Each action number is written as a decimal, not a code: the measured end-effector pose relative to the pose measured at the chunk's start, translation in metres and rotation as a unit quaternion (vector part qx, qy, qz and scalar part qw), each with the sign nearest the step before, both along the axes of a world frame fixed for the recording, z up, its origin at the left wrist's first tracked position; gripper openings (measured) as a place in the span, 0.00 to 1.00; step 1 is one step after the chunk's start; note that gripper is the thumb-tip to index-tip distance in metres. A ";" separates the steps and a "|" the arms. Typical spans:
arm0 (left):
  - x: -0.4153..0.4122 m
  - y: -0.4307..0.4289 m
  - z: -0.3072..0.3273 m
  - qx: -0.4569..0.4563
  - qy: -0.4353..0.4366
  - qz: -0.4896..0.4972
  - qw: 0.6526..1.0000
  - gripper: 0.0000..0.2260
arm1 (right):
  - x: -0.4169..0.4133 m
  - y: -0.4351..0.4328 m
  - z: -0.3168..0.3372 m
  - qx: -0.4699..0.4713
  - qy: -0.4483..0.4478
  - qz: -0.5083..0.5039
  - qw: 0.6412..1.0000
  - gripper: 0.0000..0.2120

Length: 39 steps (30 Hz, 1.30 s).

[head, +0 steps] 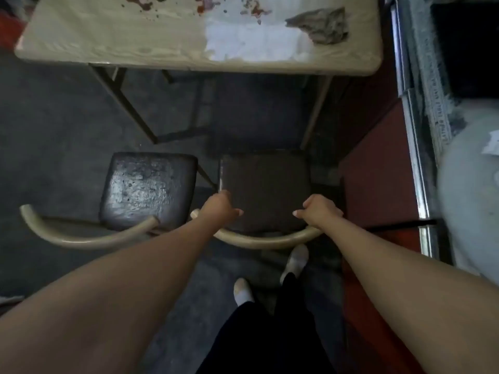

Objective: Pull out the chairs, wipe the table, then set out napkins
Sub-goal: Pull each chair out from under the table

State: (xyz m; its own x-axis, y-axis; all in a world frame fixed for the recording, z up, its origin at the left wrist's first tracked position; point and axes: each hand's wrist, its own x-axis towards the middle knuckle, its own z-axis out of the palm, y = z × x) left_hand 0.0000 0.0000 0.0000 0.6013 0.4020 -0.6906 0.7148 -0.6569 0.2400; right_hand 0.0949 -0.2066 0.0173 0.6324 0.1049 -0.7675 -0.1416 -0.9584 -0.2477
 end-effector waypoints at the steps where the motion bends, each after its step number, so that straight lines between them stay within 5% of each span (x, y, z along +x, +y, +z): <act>1: -0.009 0.001 -0.005 0.012 0.010 0.006 1.000 0.28 | -0.008 0.001 -0.006 -0.014 0.009 -0.011 1.000 0.23; 9: -0.045 -0.008 -0.031 0.008 0.037 0.214 0.976 0.36 | -0.060 -0.010 -0.037 -0.004 0.050 -0.237 0.970 0.20; 14: -0.048 -0.015 -0.039 -0.138 0.021 0.484 0.864 0.26 | -0.069 -0.011 -0.062 0.063 0.138 -0.409 0.900 0.25; 18: -0.053 -0.022 -0.049 -0.230 0.023 0.505 0.832 0.16 | -0.066 0.001 -0.068 0.099 0.154 -0.453 0.872 0.22; 27: -0.042 -0.019 -0.051 -0.280 0.010 0.579 0.766 0.16 | -0.058 0.005 -0.073 0.153 0.171 -0.545 0.806 0.21; 39: 0.030 0.003 -0.054 -0.295 -0.070 0.603 0.737 0.14 | 0.014 0.032 -0.073 0.180 0.136 -0.572 0.788 0.23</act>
State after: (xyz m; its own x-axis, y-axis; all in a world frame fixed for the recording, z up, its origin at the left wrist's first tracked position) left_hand 0.0298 0.0026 -0.0542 0.1340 0.3567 -0.9246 0.6342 0.6860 0.3565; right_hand 0.1093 -0.1743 -0.0558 0.2889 -0.1732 -0.9416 -0.9573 -0.0388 -0.2866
